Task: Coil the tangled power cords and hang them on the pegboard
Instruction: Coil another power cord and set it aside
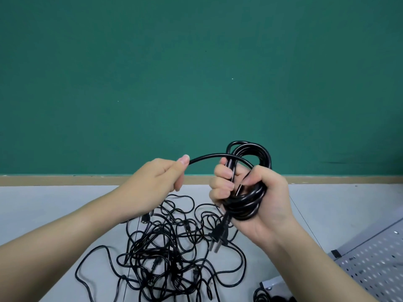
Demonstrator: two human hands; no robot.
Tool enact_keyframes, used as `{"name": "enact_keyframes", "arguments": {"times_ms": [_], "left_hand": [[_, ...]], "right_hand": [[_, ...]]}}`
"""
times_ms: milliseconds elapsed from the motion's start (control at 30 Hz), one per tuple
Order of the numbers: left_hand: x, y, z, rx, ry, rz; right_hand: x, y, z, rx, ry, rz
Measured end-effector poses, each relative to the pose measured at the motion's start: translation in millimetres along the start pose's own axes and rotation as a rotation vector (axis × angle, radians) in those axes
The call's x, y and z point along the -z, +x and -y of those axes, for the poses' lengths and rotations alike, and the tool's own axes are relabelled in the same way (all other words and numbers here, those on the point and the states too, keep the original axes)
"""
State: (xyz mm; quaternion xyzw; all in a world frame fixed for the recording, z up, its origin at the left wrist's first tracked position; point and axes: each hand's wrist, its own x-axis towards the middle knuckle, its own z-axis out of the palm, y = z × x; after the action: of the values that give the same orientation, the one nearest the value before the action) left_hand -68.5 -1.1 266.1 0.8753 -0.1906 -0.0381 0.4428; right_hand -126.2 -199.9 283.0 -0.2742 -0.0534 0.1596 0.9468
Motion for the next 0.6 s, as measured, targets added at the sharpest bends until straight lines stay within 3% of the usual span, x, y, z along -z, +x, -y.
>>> {"name": "enact_keyframes", "arguments": {"times_ms": [133,233,300,600], "left_hand": [[1.0,5.2,3.2,0.097,0.044,0.051],[6.9,3.5,-2.1,0.126,-0.183,0.121],[6.0,-0.5,-7.6,0.153,-0.294,0.194],[-16.3,-9.7,-13.0,0.230,-0.345,0.432]], "right_hand": [[4.1,0.7,-3.6,0.012,-0.088,-0.191],[7.0,-2.0,-12.2,0.003,-0.398,-0.365],[10.3,-2.8,-15.0,0.035,-0.474,-0.426],[-0.2,-6.9,-18.2,0.027,-0.662,-0.327]]}}
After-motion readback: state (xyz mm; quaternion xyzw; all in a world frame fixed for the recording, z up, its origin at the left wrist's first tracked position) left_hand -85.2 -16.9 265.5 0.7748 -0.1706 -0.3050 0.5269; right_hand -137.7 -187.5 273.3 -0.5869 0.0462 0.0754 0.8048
